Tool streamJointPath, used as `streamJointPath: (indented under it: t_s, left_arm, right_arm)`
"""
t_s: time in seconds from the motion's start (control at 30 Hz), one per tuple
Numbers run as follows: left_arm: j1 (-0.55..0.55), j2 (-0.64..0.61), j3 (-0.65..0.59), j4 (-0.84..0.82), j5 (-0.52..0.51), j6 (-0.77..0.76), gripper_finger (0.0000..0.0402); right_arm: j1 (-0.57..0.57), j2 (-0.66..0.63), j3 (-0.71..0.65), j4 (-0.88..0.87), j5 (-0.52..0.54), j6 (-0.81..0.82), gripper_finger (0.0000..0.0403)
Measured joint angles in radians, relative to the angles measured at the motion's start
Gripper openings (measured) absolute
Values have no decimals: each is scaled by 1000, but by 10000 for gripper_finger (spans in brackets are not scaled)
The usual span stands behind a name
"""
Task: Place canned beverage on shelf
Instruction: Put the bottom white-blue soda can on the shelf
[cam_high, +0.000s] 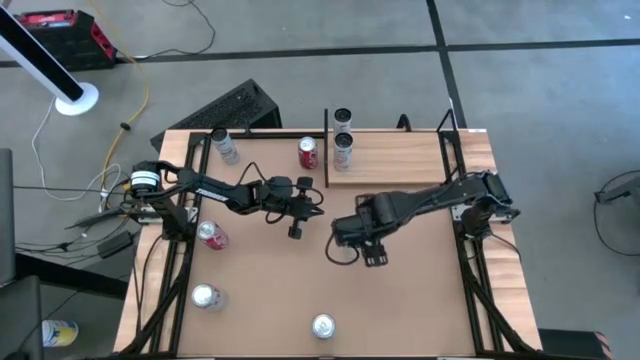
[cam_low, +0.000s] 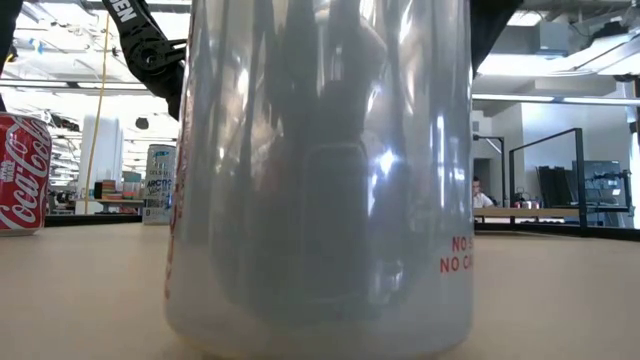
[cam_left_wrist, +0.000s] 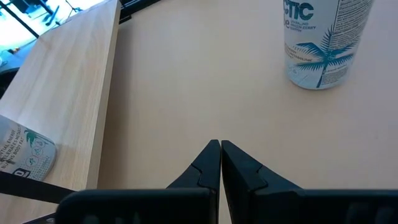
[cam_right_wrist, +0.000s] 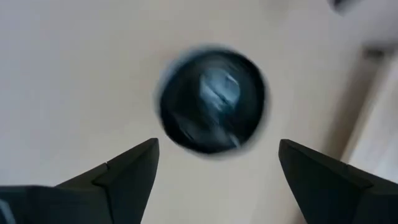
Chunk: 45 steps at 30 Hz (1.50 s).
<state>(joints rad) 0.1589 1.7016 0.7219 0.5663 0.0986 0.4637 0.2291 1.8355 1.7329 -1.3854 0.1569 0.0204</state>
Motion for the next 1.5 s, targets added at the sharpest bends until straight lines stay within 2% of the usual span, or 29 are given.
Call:
streamJointPath:
  t_s: [0.1,0.23,0.4,0.5,0.63,0.83,1.03,1.2,1.5]
  left_arm:
    - [0,0,0,0,0,0,0]
    - [0,0,0,0,0,-1,0]
    - [0,0,0,0,0,-1,0]
    - [0,0,0,0,0,-2,0]
    - [0,0,0,-9,0,-2,0]
    - [0,0,0,-20,0,-1,0]
    - [0,0,0,-26,0,3,0]
    - [0,0,0,-28,0,7,0]
    - [0,0,0,-30,0,8,0]
  right_arm:
    - [-17,0,25,-82,-4,200,356]
    - [-41,0,31,-130,-60,480,356]
    - [-71,0,31,-122,-204,746,356]
    - [-76,0,31,-120,-284,805,356]
    - [-64,-19,32,-111,-311,865,356]
    - [-69,-30,33,3,-247,1042,356]
    - [-67,-29,33,111,-198,1132,356]
    - [-69,-29,27,104,-146,1158,356]
    - [-65,-29,27,83,-127,1158,356]
